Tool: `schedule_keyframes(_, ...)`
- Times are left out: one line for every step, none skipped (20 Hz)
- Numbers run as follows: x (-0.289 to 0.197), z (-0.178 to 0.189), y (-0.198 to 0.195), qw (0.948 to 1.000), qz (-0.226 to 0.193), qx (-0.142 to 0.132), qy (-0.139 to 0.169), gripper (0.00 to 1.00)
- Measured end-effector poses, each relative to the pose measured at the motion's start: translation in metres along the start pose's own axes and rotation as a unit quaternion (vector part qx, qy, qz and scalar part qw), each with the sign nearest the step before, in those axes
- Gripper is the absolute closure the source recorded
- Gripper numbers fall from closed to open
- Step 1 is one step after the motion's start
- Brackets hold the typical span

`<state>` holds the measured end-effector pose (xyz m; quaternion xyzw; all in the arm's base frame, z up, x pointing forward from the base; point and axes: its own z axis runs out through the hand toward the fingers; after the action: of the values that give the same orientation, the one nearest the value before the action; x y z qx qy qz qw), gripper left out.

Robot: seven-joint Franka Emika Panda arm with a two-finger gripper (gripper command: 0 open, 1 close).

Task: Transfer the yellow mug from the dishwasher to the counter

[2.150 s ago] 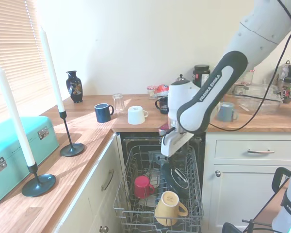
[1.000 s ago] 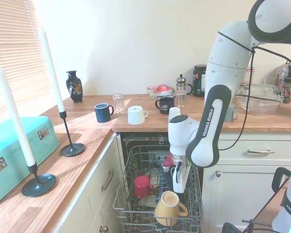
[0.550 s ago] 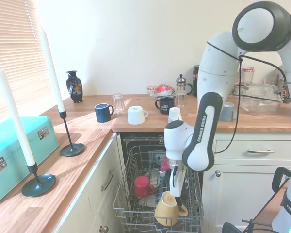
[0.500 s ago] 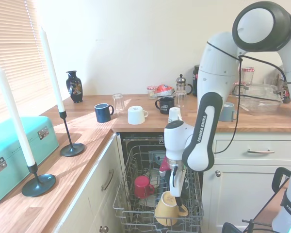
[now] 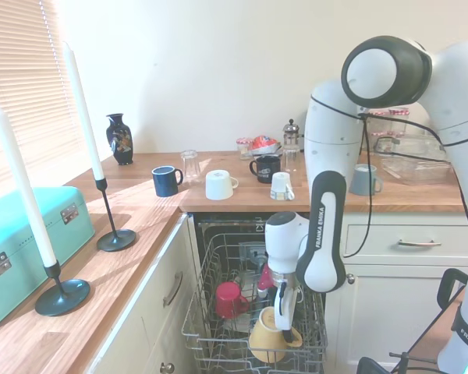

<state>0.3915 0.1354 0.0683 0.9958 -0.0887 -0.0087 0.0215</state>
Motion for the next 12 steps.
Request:
schedule_keyframes(0.0, 0.005, -0.002, 1.0, -0.001, 0.003, 0.0, 0.0)
schedule_keyframes(0.0, 0.01, -0.003, 1.0, -0.002, 0.007, 0.002, 0.0)
schedule_keyframes(0.0, 0.014, -0.005, 0.9999, -0.003, 0.01, 0.003, 0.0)
schedule_keyframes(0.0, 0.017, -0.007, 0.9999, -0.005, 0.013, 0.004, 0.0)
schedule_keyframes(0.001, 0.019, -0.008, 0.9999, -0.001, 0.015, 0.004, 0.0)
schedule_keyframes(0.002, 0.02, -0.008, 0.9998, 0.002, 0.018, 0.006, 0.0)
schedule_keyframes(0.004, 0.021, -0.008, 0.9998, 0.003, 0.02, 0.009, 0.0)
schedule_keyframes(0.005, 0.022, -0.009, 0.9997, 0.003, 0.021, 0.011, 0.0)
schedule_keyframes(0.006, 0.022, -0.009, 0.9997, 0.004, 0.021, 0.011, 1.0)
schedule_keyframes(0.009, 0.022, -0.008, 0.9997, 0.006, 0.022, 0.012, 1.0)
schedule_keyframes(0.011, 0.022, -0.006, 0.9996, 0.009, 0.023, 0.012, 1.0)
schedule_keyframes(0.013, 0.022, -0.004, 0.9996, 0.011, 0.023, 0.012, 1.0)
